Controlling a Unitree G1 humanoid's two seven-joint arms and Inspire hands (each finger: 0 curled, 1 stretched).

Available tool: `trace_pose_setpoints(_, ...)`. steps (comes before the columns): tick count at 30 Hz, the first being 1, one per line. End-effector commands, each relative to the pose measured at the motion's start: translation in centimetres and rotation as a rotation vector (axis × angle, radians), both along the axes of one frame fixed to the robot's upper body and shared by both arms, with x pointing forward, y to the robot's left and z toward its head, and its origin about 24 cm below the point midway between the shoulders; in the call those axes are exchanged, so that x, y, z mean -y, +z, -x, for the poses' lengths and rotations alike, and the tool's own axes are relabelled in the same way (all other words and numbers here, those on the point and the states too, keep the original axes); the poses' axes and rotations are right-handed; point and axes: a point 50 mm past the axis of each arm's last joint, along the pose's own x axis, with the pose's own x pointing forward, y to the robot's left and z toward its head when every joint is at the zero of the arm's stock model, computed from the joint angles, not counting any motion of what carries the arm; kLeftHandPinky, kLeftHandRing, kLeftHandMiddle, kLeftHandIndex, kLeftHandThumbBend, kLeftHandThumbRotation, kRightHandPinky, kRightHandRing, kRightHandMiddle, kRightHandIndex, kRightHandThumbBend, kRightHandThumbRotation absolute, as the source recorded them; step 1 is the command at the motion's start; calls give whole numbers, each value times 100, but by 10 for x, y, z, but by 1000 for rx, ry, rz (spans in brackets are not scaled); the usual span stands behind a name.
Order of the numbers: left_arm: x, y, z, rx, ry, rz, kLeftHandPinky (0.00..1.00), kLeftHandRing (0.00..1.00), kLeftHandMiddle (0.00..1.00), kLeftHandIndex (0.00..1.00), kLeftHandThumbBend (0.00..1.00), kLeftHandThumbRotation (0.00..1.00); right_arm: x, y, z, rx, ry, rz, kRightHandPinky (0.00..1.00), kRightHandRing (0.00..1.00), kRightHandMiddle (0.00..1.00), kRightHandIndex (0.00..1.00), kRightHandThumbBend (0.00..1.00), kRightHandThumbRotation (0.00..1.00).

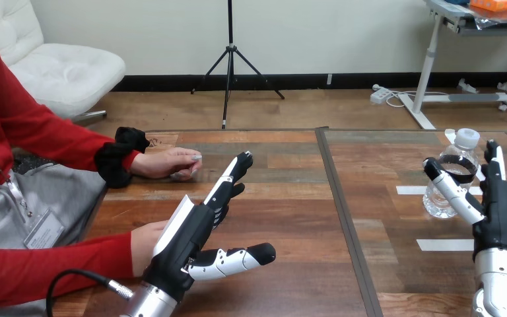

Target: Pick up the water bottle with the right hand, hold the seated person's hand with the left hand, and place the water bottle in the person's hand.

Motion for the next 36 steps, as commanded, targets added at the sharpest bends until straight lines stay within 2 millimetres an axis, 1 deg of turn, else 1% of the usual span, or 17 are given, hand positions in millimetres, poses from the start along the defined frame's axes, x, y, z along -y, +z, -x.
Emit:
trace_pose_setpoints(1,1,18,-10,102,-2,20,95,100,100,100,100,62,4,35,-27,98,9,16,100,100,100,100,100,58)
trace_pose_setpoints(19,1,19,-8,107,-1,27,94,100,100,100,100,62,7,32,-31,32,2,-16,100,100,100,100,100,60)
trace_pose_setpoints(28,0,18,-7,107,0,34,94,100,100,100,100,62,9,29,-31,-1,7,-47,100,100,100,100,100,57)
trace_pose_setpoints(33,0,19,-7,109,-2,40,94,100,100,100,100,62,8,28,-31,-8,9,-54,100,100,100,100,100,54)
trace_pose_setpoints(36,-1,18,-7,108,-2,32,94,100,100,100,100,61,9,27,-31,-24,6,-34,100,100,100,100,100,55)
